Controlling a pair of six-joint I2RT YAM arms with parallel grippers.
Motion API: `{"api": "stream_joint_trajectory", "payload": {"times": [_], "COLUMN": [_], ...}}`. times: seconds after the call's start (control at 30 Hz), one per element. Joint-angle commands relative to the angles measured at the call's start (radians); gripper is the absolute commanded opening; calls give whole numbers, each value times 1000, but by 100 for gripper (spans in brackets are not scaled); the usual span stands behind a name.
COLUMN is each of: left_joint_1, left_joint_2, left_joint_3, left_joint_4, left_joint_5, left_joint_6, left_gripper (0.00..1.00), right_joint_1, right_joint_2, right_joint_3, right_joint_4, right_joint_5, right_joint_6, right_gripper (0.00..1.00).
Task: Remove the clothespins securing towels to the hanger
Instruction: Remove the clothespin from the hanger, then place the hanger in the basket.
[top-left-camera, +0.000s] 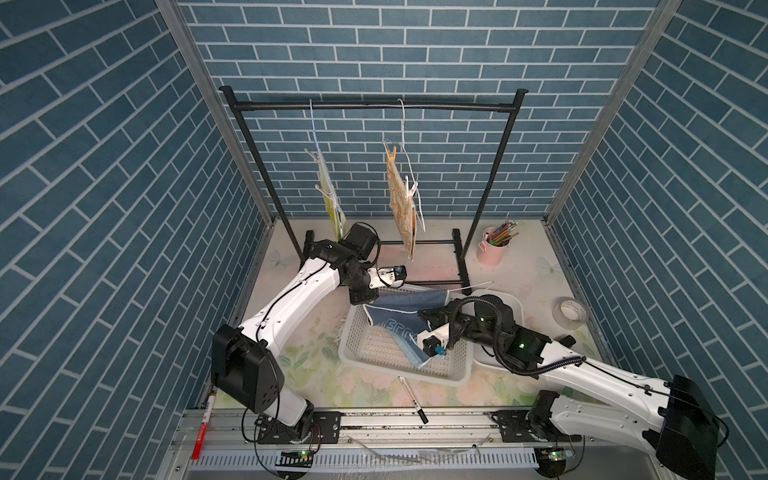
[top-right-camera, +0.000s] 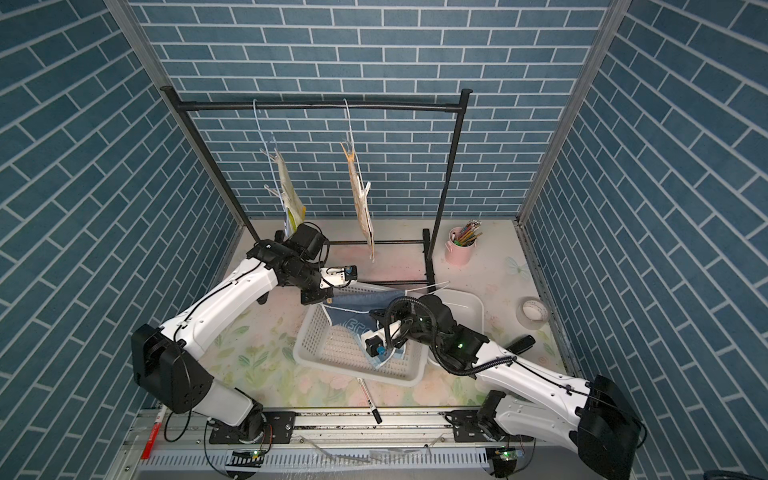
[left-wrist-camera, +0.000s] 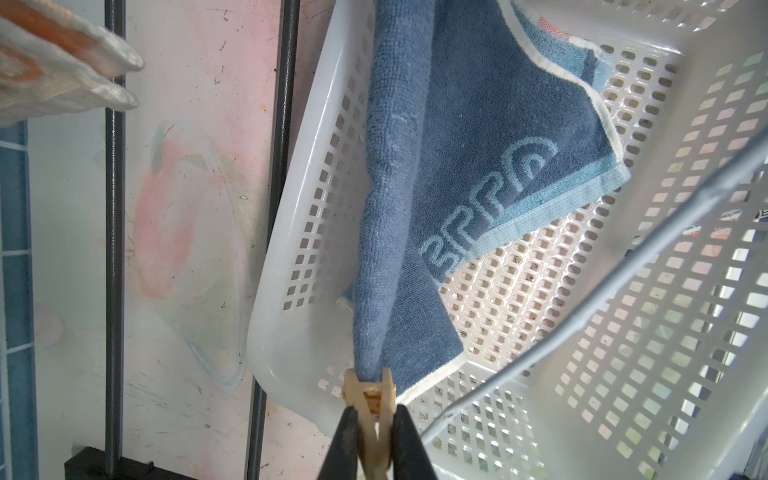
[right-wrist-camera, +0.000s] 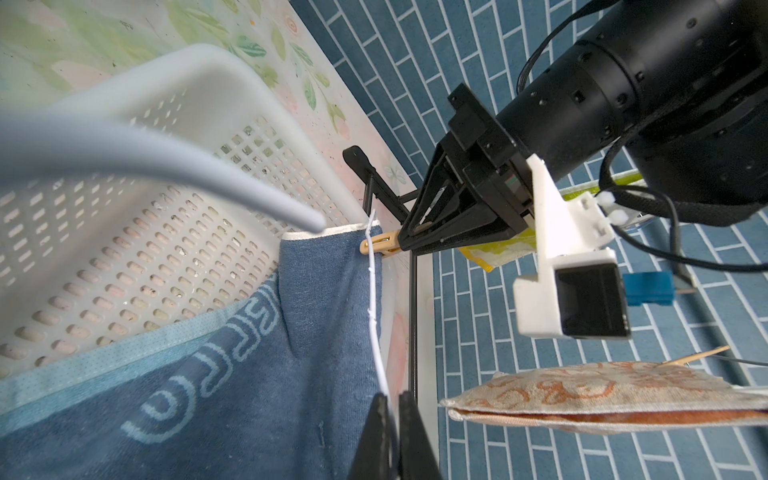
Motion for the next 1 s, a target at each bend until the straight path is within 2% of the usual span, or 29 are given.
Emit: {"api": "stream_joint_trajectory", "payload": {"times": [0.0, 0.2, 0.4, 0.5, 0.6, 0.67, 0.8, 0.97], "left_joint_1": [-5, -5, -5, -5, -5, -2, 6, 23], "left_joint_2": [-38, -98, -197, -260, -329, -365, -411, -456], "left_joint_3": [-13, -15, -27, -76, -135, -169, -207, -277], "left_joint_4": [-10, -5, 55, 140, 232, 289, 377, 514], "left_joint_5": [33, 79, 162, 198, 222, 231, 252, 323], "left_joint_6": [3, -8, -80, -138, -194, -240, -343, -518], "left_gripper": [4, 1, 1, 0, 0, 0, 0, 0], "right_joint_1": [7, 7, 7, 7, 7, 7, 7, 8], "right_joint_2": [1, 22, 97, 117, 96, 70, 8, -68], "right_joint_3": [13, 28, 60, 80, 88, 103, 121, 140], "right_joint_4": [36, -31, -120, -214, -303, -396, -567, -765], "right_joint_5": [7, 0, -29, -42, -34, -18, 41, 213], "right_joint_6": [20, 39, 131, 169, 205, 224, 244, 229], "right_gripper": [0, 0, 0, 19, 46, 59, 72, 76]}}
